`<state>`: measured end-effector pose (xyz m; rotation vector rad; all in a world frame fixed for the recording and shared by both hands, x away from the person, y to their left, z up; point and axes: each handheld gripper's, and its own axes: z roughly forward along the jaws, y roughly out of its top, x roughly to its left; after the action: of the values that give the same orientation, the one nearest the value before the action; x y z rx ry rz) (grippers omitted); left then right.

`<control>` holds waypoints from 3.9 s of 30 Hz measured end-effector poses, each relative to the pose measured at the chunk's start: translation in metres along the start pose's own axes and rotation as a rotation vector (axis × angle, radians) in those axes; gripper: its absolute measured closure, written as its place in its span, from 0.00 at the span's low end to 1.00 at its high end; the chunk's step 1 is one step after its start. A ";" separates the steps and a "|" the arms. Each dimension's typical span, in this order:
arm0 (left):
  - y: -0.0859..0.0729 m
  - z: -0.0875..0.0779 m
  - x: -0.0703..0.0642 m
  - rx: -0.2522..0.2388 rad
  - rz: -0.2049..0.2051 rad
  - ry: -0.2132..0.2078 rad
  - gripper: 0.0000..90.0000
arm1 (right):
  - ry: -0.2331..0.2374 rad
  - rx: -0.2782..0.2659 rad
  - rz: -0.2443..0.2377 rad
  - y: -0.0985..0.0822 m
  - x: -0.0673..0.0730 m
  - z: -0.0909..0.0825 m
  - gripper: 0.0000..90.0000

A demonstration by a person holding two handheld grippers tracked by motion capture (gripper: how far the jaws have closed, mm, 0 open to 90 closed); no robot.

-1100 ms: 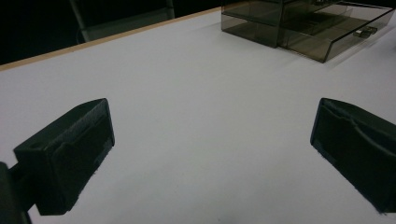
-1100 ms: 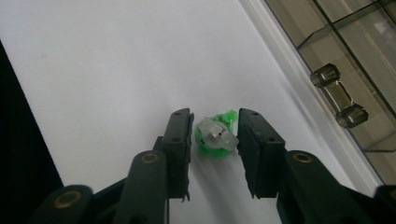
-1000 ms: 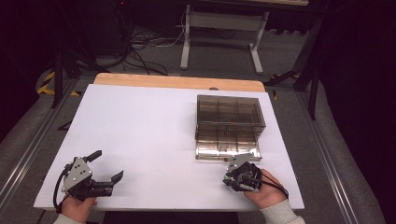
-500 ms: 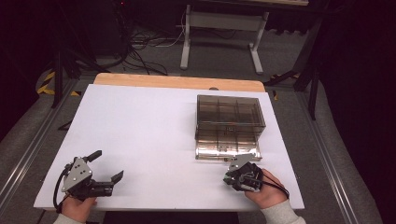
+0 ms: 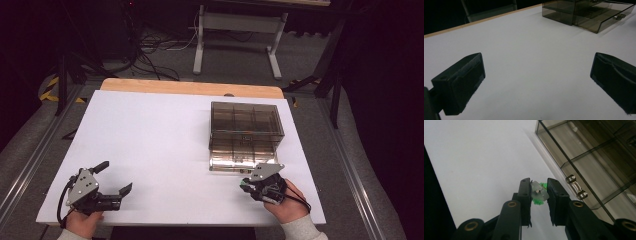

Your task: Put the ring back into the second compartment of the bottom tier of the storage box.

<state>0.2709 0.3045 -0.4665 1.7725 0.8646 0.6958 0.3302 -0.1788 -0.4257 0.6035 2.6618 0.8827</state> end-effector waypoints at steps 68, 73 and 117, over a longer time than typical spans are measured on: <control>0.000 0.001 0.000 0.005 0.000 0.006 0.01 | -0.144 0.050 0.295 0.027 -0.062 0.021 0.83; 0.000 0.001 0.001 0.005 0.000 0.005 0.01 | -0.145 0.044 0.308 0.028 -0.065 0.024 0.83; 0.000 0.001 0.001 0.006 -0.001 0.006 0.01 | -0.163 0.131 0.266 0.031 -0.075 0.057 0.80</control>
<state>0.2718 0.3045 -0.4666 1.7759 0.8728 0.6993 0.4268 -0.1624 -0.4415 1.0340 2.5429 0.6923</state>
